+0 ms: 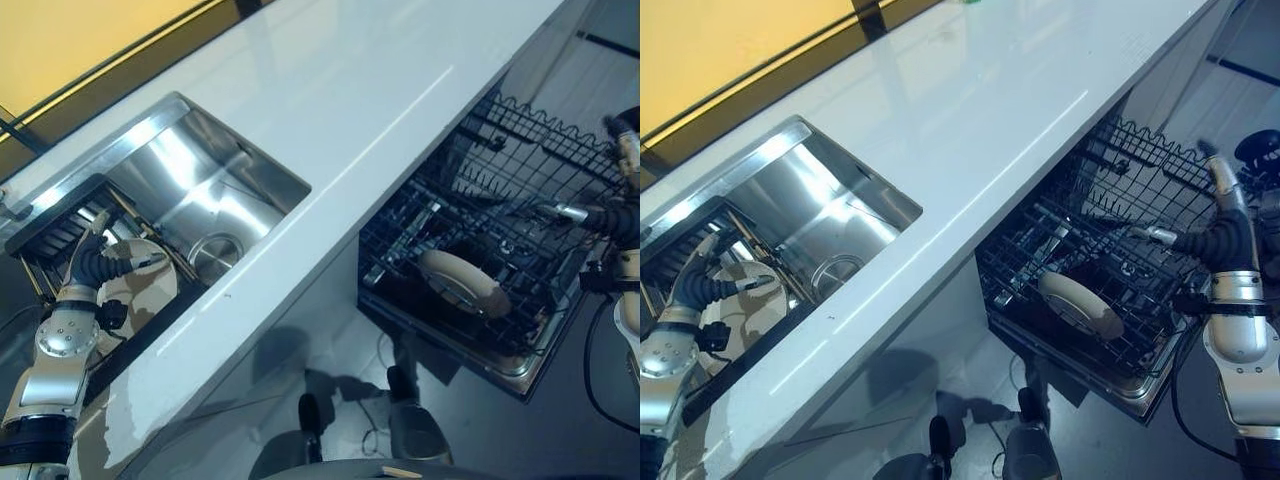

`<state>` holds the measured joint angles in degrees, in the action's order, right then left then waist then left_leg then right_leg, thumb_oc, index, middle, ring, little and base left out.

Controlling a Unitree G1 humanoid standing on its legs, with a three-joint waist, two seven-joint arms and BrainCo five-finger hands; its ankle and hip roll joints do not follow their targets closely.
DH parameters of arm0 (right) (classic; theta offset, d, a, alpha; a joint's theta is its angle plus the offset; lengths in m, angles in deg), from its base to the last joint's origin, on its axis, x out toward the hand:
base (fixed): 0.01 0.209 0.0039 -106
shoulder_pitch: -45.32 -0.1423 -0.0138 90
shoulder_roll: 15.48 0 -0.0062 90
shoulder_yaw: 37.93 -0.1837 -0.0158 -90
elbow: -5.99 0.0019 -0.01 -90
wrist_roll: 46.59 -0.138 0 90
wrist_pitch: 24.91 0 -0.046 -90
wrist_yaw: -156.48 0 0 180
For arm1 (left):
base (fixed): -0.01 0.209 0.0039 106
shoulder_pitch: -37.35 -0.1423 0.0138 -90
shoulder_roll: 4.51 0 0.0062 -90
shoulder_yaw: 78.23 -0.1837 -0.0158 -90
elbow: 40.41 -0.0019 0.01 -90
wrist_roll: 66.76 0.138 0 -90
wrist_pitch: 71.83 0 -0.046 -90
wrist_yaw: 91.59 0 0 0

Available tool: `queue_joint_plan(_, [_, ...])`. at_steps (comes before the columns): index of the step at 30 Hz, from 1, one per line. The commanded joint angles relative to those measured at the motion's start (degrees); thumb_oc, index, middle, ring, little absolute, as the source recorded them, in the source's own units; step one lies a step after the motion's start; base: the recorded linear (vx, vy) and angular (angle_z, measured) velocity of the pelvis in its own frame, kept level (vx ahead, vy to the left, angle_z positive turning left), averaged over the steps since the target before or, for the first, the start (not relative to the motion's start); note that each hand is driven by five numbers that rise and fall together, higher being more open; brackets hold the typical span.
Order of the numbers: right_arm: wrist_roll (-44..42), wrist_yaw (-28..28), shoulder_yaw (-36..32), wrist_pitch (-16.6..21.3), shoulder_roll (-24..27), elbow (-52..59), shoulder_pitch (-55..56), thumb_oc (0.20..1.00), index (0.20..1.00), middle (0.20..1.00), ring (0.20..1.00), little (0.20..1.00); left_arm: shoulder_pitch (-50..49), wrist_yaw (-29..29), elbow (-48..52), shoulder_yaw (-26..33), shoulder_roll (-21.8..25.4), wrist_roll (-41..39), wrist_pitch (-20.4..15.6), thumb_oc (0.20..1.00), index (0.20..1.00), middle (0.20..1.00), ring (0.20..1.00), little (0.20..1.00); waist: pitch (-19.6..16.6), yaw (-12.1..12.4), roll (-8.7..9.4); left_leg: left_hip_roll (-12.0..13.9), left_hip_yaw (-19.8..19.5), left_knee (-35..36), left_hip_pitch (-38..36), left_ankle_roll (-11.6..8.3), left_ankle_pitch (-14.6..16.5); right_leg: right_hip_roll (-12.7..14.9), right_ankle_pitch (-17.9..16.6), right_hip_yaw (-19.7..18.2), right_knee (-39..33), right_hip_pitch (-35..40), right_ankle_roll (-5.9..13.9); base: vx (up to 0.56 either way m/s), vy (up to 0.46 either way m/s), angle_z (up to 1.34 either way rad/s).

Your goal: Pick up plates and place into dishwasher.

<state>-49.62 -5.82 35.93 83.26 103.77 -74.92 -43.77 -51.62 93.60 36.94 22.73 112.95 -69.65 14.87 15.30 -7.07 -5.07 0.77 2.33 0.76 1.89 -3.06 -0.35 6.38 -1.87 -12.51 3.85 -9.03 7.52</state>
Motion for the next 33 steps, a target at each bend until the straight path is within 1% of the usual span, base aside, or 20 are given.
queue_joint_plan(1, [-3.2,4.9,-3.3,6.1,1.3,5.0,-5.2,1.0,1.0,1.0,1.0,1.0,2.9,-0.5,-4.6,-2.5,5.1,4.0,1.5,1.0,1.0,1.0,1.0,1.0,-1.0,0.2,0.41,-4.1,-2.7,-6.8,5.9,3.1,2.1,0.1,0.5,1.9,5.4,-3.9,0.55,0.08,0.166,-0.06])
queue_joint_plan(2, [-3.3,5.0,-3.3,6.2,1.7,5.1,-5.6,1.0,1.0,1.0,1.0,1.0,3.4,-2.0,-5.8,-3.5,5.2,3.2,3.3,1.0,1.0,1.0,1.0,1.0,-1.0,0.2,0.24,-4.2,-2.6,-7.1,6.0,3.12,2.1,0.2,0.5,1.9,5.5,-4.0,0.58,0.08,0.149,-0.05])
queue_joint_plan(4, [-3.2,5.0,-3.1,5.6,2.7,5.4,-6.0,1.0,1.0,1.0,1.0,1.0,3.6,-1.8,-6.7,-4.9,5.1,2.5,6.9,1.0,1.0,1.0,1.0,1.0,-0.9,0.2,-0.06,-4.5,-2.6,-7.6,6.3,3.09,2.2,0.4,0.4,1.9,5.7,-4.3,0.63,0.07,0.123,-0.04])
queue_joint_plan(6, [-3.4,4.7,-2.2,4.1,4.0,5.5,-7.3,1.0,1.0,1.0,1.0,1.0,4.6,0.0,-10.6,-5.8,5.1,0.6,7.1,1.0,1.0,1.0,1.0,1.0,-0.7,0.1,-0.27,-4.7,-2.4,-8.1,6.6,3.07,2.3,0.6,0.4,1.8,5.9,-4.6,0.63,0.07,0.133,-0.02])
queue_joint_plan(9, [-3.4,4.7,-1.3,3.7,5.0,4.8,-8.4,1.0,1.0,1.0,1.0,1.0,7.0,3.1,-14.9,-6.1,5.9,2.9,8.8,1.0,1.0,1.0,1.0,1.0,-0.2,0.0,-0.22,-4.9,-2.1,-8.9,7.4,3.02,2.5,0.9,0.3,1.8,5.9,-5.0,0.53,0.03,0.093,0.0])
queue_joint_plan(11, [-3.4,4.9,-1.0,3.8,5.2,4.7,-8.8,1.0,1.0,1.0,1.0,1.0,8.0,5.0,-16.0,-6.1,6.6,4.9,10.5,1.0,1.0,1.0,1.0,1.0,0.2,0.0,-0.03,-5.0,-2.1,-9.4,8.0,3.04,2.5,1.0,0.2,1.8,5.9,-5.4,0.43,-0.01,0.042,0.01])
queue_joint_plan(13, [-3.2,5.1,-0.5,3.6,5.2,4.6,-9.7,1.0,1.0,1.0,1.0,1.0,8.7,6.5,-17.6,-6.1,7.3,5.6,11.5,1.0,1.0,1.0,1.0,1.0,0.7,0.1,0.21,-5.0,-2.1,-10.0,8.8,3.0,2.6,1.0,0.1,1.9,6.2,-6.0,0.3,-0.01,0.013,0.02])
queue_joint_plan(15, [-2.7,5.3,0.0,3.1,5.0,4.8,-10.1,1.0,1.0,1.0,1.0,1.0,9.5,7.2,-18.5,-5.9,7.7,8.1,12.9,1.0,1.0,1.0,1.0,1.0,1.1,0.2,0.4,-5.1,-2.0,-10.4,9.2,2.99,2.7,1.0,0.1,2.1,6.4,-6.3,0.17,0.0,0.0,0.0])
queue_joint_plan(17, [-2.7,5.3,0.1,2.9,5.0,5.0,-10.3,1.0,1.0,1.0,1.0,1.0,9.5,6.7,-18.8,-5.7,8.3,9.2,13.3,1.0,1.0,1.0,1.0,1.0,1.2,0.3,0.47,-5.1,-2.0,-10.6,9.4,2.97,2.7,1.0,0.1,2.1,6.6,-6.4,0.06,0.02,0.032,-0.02])
queue_joint_plan(20, [-3.5,4.7,-0.2,2.6,5.6,5.0,-10.3,1.0,1.0,1.0,1.0,1.0,9.3,7.1,-19.9,-5.7,9.2,13.2,14.0,1.0,1.0,1.0,1.0,1.0,1.4,0.3,0.51,-5.2,-2.0,-11.0,9.6,2.87,2.8,1.1,0.2,2.3,6.8,-6.5,-0.07,0.04,0.05,0.03])
queue_joint_plan(23, [-3.8,4.0,0.4,2.3,6.3,4.5,-11.2,1.0,1.0,1.0,1.0,1.0,10.4,7.0,-21.9,-6.6,10.3,16.4,13.8,1.0,1.0,1.0,1.0,1.0,1.5,0.0,0.43,-5.3,-1.7,-11.0,9.6,2.85,2.9,1.0,0.2,2.2,6.9,-6.8,-0.13,0.04,0.061,0.0])
queue_joint_plan(27, [-3.8,3.6,0.8,2.1,6.7,4.3,-11.9,1.0,1.0,1.0,1.0,1.0,11.9,2.0,-22.1,-9.2,11.8,19.2,11.7,1.0,1.0,1.0,1.0,1.0,2.0,-0.2,0.55,-5.3,-1.4,-11.6,10.2,2.9,3.0,0.8,0.2,2.1,7.4,-7.4,-0.21,0.01,0.019,0.0])
queue_joint_plan(28, [-3.9,3.7,1.1,1.8,6.9,4.3,-12.5,1.0,1.0,1.0,1.0,1.0,12.3,-2.0,-20.8,-11.2,12.4,19.0,9.7,1.0,1.0,1.0,1.0,1.0,2.4,-0.4,0.6,-5.3,-1.3,-11.9,10.5,2.9,3.0,0.8,0.1,2.1,7.5,-7.7,-0.2,0.0,0.0,0.0])
queue_joint_plan(31, [-4.1,4.1,1.5,1.2,7.4,4.3,-13.1,1.0,1.0,1.0,1.0,1.0,13.1,-7.3,-18.4,-13.6,13.2,14.6,5.7,1.0,1.0,1.0,1.0,1.0,3.0,-0.4,0.47,-5.4,-1.2,-12.1,10.8,3.03,3.1,0.6,0.0,2.0,7.7,-7.9,-0.19,0.0,0.0,0.0])
queue_joint_plan(33, [-4.2,3.8,1.5,1.4,7.5,4.3,-13.1,1.0,1.0,1.0,1.0,1.0,13.8,-12.8,-16.9,-14.5,13.6,8.3,3.0,1.0,1.0,1.0,1.0,1.0,3.3,-0.5,0.17,-5.5,-1.1,-12.2,10.8,3.17,3.2,0.6,0.1,2.0,7.9,-8.0,-0.18,0.0,0.038,0.01])
